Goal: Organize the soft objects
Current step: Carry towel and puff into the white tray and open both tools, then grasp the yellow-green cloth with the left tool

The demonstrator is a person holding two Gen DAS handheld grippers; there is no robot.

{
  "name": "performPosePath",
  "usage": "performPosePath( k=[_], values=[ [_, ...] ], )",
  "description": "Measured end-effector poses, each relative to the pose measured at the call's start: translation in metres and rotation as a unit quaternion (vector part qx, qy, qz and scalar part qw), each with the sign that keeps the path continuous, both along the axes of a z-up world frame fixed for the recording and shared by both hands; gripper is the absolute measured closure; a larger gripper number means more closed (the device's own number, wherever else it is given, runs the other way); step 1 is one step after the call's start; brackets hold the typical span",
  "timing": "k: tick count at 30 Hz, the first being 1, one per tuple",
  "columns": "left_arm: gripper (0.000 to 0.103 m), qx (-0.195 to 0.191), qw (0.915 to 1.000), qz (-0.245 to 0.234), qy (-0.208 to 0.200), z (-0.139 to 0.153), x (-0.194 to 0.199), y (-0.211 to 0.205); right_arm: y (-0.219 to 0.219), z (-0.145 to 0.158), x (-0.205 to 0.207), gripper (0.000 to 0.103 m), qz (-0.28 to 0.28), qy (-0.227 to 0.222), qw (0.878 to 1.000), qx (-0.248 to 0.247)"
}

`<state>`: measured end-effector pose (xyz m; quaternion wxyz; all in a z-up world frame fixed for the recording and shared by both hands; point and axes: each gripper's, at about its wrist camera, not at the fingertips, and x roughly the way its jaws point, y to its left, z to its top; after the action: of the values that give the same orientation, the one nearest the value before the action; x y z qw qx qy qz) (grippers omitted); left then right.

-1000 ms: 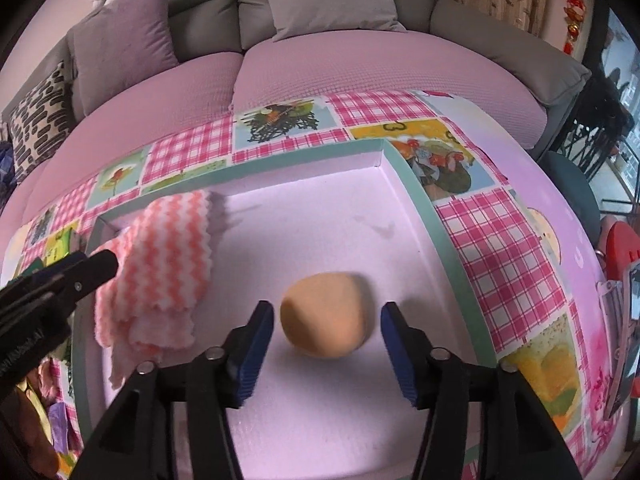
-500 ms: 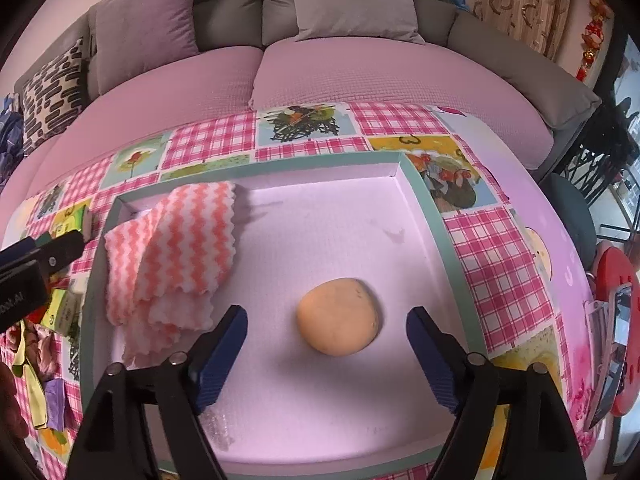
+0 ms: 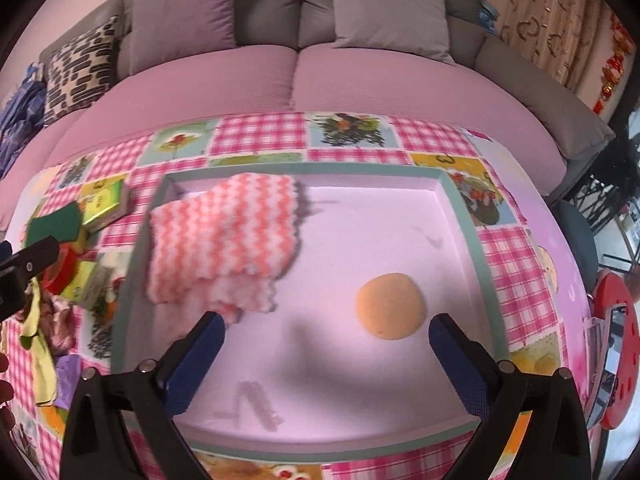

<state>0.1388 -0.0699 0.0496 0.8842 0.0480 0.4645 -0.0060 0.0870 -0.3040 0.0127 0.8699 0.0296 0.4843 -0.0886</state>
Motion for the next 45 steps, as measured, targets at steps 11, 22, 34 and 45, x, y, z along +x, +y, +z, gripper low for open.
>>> performPosePath(
  k=[11, 22, 34, 45],
  values=[
    [0.004, 0.012, 0.9932, 0.113, -0.026, 0.023, -0.026, 0.104, 0.071, 0.025, -0.004, 0.0, 0.082, -0.044, 0.995, 0.031],
    [0.005, -0.026, 0.9926, 0.118, 0.012, 0.008, -0.044, 0.145, 0.154, 0.015, -0.008, 0.0, 0.169, -0.028, 0.984, 0.054],
    [0.006, -0.065, 0.9918, 0.054, 0.095, -0.043, -0.039, 0.117, 0.178, -0.013, -0.018, 0.0, 0.198, 0.015, 0.979, 0.043],
    [0.06, -0.08, 0.9866, 0.023, 0.141, -0.075, -0.03, 0.098, 0.175, -0.015, -0.017, 0.0, 0.194, 0.02, 0.98, 0.044]
  ],
)
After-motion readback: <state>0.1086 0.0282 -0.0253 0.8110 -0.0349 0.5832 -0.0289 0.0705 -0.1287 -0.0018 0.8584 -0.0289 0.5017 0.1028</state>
